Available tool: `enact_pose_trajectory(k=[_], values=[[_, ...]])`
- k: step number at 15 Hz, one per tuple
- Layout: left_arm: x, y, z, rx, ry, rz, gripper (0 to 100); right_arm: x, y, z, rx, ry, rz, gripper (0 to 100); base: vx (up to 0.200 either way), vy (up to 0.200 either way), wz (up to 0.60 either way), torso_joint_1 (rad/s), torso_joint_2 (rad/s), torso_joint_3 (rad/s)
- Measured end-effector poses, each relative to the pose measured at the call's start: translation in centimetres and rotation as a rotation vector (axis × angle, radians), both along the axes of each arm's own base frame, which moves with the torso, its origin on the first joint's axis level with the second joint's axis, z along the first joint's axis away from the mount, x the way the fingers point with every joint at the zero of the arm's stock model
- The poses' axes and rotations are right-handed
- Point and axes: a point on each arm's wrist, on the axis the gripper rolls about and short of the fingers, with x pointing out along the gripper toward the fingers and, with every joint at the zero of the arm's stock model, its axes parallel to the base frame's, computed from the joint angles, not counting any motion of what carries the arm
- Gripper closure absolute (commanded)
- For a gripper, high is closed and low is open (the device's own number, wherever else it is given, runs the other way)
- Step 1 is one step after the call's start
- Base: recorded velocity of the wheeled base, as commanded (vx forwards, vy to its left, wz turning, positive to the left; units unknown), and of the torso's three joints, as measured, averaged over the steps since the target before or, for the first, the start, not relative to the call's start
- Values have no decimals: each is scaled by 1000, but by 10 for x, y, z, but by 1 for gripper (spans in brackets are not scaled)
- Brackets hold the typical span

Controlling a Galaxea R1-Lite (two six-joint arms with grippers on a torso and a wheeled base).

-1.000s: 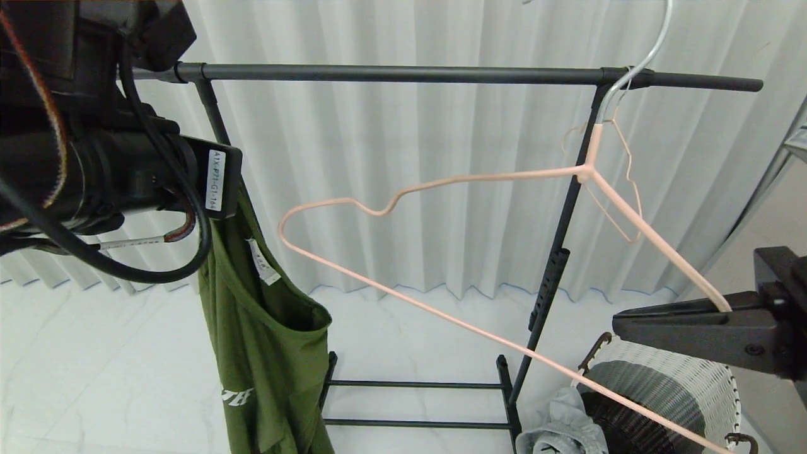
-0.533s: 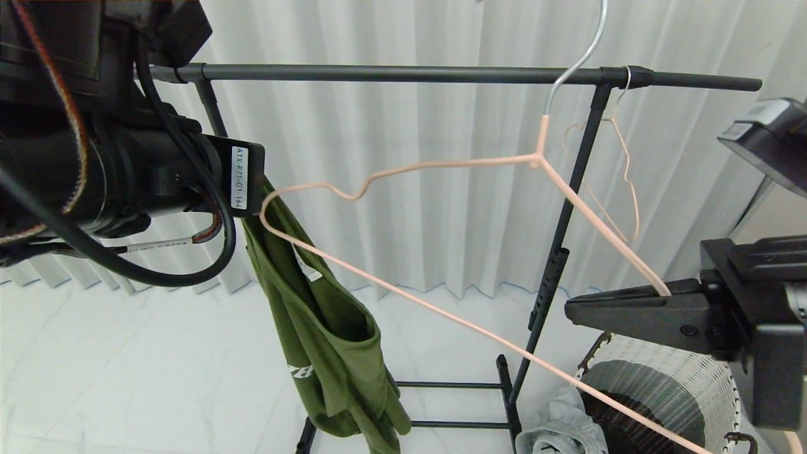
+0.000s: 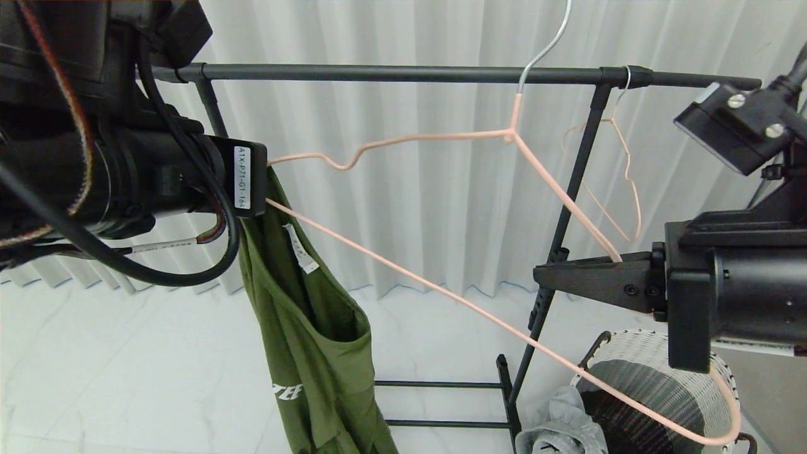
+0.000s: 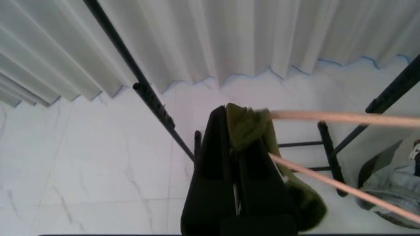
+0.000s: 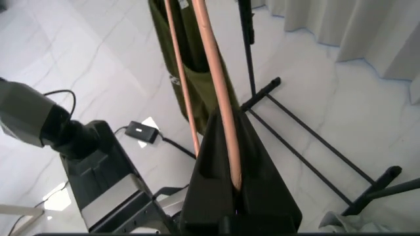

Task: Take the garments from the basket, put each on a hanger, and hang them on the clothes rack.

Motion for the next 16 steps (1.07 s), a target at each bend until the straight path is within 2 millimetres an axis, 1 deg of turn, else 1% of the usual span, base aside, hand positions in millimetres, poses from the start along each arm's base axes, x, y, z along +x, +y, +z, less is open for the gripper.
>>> enact_pose_trajectory(k=[5, 7, 11, 14, 16], values=[[0, 0, 1, -4, -1, 0, 100, -5, 12, -7, -19, 26, 47, 100, 0, 0, 0, 0, 0, 0], [0, 0, 1, -4, -2, 0, 100, -3, 18, -9, -24, 31, 47, 100, 0, 0, 0, 0, 0, 0], [-2, 1, 1, -5, -5, 2, 100, 6, 28, -11, 0, 10, -69, 100, 0, 0, 0, 0, 0, 0], [-3, 1, 2, -8, -7, -5, 100, 9, 34, -14, 8, 15, -78, 100, 0, 0, 0, 0, 0, 0], [-7, -5, 2, -18, -6, -30, 100, 12, 38, -15, 18, 8, -77, 100, 0, 0, 0, 0, 0, 0]])
